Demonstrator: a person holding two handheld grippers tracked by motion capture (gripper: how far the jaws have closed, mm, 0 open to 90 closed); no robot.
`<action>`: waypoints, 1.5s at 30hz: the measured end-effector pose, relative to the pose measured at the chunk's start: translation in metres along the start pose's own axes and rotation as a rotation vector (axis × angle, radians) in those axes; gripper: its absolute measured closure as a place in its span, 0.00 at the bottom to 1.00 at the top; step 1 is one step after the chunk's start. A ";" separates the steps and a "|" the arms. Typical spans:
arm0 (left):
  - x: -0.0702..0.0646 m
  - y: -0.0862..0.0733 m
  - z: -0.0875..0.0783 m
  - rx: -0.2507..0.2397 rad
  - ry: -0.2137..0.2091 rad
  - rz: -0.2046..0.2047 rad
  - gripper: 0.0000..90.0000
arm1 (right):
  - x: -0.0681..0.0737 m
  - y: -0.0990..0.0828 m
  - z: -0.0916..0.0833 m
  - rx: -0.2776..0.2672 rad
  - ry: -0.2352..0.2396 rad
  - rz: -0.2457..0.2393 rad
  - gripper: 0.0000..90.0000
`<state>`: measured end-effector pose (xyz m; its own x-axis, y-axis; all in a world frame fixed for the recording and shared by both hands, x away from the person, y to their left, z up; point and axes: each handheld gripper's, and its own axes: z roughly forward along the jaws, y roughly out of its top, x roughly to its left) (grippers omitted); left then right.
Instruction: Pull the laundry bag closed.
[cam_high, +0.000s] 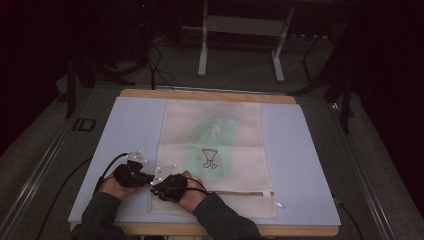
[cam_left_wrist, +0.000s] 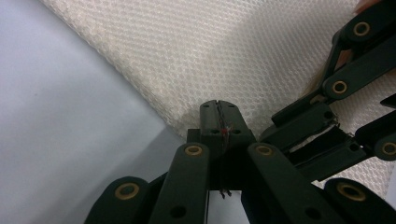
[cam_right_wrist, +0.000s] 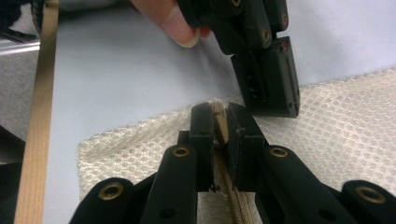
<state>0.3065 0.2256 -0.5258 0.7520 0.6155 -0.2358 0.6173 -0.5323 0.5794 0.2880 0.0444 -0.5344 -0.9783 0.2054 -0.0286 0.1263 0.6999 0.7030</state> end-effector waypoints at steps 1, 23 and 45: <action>-0.001 0.000 0.000 0.003 0.004 -0.001 1.00 | 0.001 0.000 0.000 0.002 -0.005 -0.002 0.91; -0.003 0.003 0.000 0.035 0.009 0.010 1.00 | -0.001 -0.004 -0.011 0.045 -0.004 -0.033 0.91; -0.003 0.002 0.000 0.029 0.011 0.024 1.00 | 0.000 -0.017 -0.032 0.084 -0.022 -0.057 0.91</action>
<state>0.3054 0.2228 -0.5239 0.7643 0.6087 -0.2130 0.6054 -0.5634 0.5623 0.2806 0.0107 -0.5237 -0.9804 0.1784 -0.0831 0.0852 0.7654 0.6378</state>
